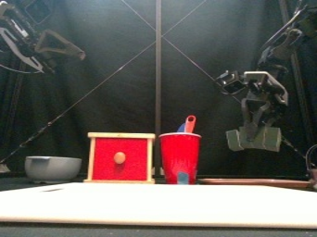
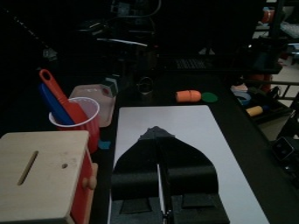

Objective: Place sushi on board then cut the sushi with the knife then place the pieces on the plate
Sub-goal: Place the sushi on the board

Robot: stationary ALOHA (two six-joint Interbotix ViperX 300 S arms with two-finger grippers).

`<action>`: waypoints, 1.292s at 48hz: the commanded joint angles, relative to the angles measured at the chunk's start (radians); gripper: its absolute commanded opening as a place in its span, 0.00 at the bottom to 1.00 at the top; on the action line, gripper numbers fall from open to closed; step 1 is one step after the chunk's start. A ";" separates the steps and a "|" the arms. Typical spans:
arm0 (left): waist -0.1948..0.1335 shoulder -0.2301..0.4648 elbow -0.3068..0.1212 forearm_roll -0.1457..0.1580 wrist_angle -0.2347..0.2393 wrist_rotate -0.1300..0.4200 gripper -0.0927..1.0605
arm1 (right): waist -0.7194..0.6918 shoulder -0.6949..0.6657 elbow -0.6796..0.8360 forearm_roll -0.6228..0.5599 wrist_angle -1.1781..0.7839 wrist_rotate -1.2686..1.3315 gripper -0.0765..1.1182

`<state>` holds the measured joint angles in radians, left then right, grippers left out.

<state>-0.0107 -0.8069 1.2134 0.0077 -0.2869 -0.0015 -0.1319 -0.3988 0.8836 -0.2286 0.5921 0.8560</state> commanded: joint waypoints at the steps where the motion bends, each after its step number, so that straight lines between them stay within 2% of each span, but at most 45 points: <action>1: 0.000 0.003 -0.015 -0.002 -0.005 0.002 0.08 | 0.086 -0.015 -0.037 -0.089 0.005 0.153 0.57; 9: 0.002 0.003 -0.015 -0.002 -0.005 0.000 0.08 | 0.178 0.011 -0.058 -0.184 0.043 0.396 0.57; 19: 0.003 0.003 -0.017 -0.028 -0.005 0.002 0.08 | 0.278 0.094 -0.126 -0.238 0.098 0.637 0.57; 23: 0.005 0.003 -0.015 -0.029 -0.005 0.002 0.08 | 0.307 0.135 -0.170 -0.259 0.130 0.701 0.57; 34: 0.014 0.003 -0.020 -0.029 -0.005 0.005 0.08 | 0.360 0.270 -0.302 -0.250 0.187 0.807 0.57; 45: 0.043 0.003 -0.021 -0.029 -0.005 0.003 0.08 | 0.385 0.456 -0.451 -0.267 0.224 0.965 0.57; 62: 0.057 0.003 -0.009 -0.029 -0.005 0.005 0.08 | 0.423 0.615 -0.686 -0.288 0.471 1.094 0.57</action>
<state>0.0399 -0.8053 1.2180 -0.0199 -0.2869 0.0015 0.2823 0.2240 0.2623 -0.5062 1.0278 1.9267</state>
